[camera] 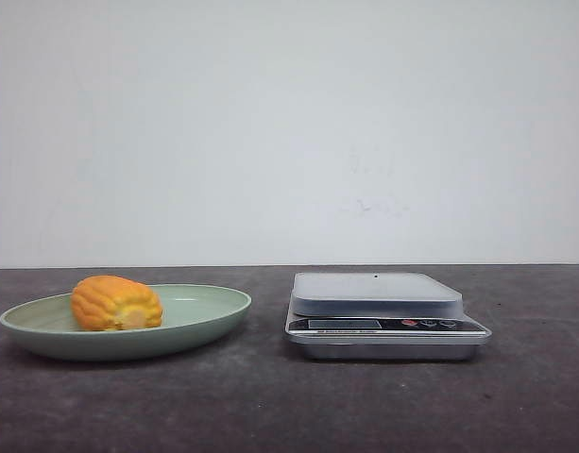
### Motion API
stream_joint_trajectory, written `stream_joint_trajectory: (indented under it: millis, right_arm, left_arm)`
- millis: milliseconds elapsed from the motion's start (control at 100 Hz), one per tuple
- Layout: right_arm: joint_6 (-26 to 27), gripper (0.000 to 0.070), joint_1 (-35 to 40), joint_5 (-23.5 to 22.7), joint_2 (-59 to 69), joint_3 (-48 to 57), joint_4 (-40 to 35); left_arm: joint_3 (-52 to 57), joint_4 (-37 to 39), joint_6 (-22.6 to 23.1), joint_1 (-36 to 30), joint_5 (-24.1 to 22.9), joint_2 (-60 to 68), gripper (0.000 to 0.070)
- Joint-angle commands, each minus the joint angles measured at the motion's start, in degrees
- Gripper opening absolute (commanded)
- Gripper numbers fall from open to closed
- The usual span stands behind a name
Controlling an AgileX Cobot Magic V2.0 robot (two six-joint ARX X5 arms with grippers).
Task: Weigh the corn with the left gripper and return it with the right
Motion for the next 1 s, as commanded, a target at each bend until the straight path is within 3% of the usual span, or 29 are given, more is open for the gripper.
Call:
stream_joint_trajectory:
  millis: [0, 80, 190, 350, 550, 800, 990]
  right_arm:
    - [0.74, 0.0015, 0.0, 0.0, -0.15, 0.63, 0.59]
    - [0.74, 0.0015, 0.0, 0.0, -0.15, 0.63, 0.59]
    - [0.74, 0.0015, 0.0, 0.0, -0.15, 0.63, 0.59]
    - [0.74, 0.0015, 0.0, 0.0, -0.15, 0.63, 0.59]
    - [0.74, 0.0015, 0.0, 0.0, -0.15, 0.63, 0.59]
    - [0.74, 0.0015, 0.0, 0.0, -0.15, 0.66, 0.59]
    - [0.74, 0.0015, 0.0, 0.02, -0.15, 0.66, 0.59]
  left_arm:
    - [0.46, 0.61, 0.68, 0.15, -0.15, -0.2, 0.0004]
    - [-0.96, 2.89, 3.93, 2.4, -0.96, -0.24, 0.0004]
    - [-8.44, 13.4, 6.29, 6.73, -0.59, -2.1, 0.0004]
    - [-25.86, 30.77, 7.48, 11.98, 6.56, -8.52, 0.0004]
    - [-44.06, 47.06, 7.45, 14.47, 10.69, -12.0, 0.0004]
    - [-52.57, 51.84, 8.22, 15.3, 11.02, -12.0, 0.0004]
    - [-52.59, 44.35, 9.55, 15.37, 10.99, -11.96, 0.0004]
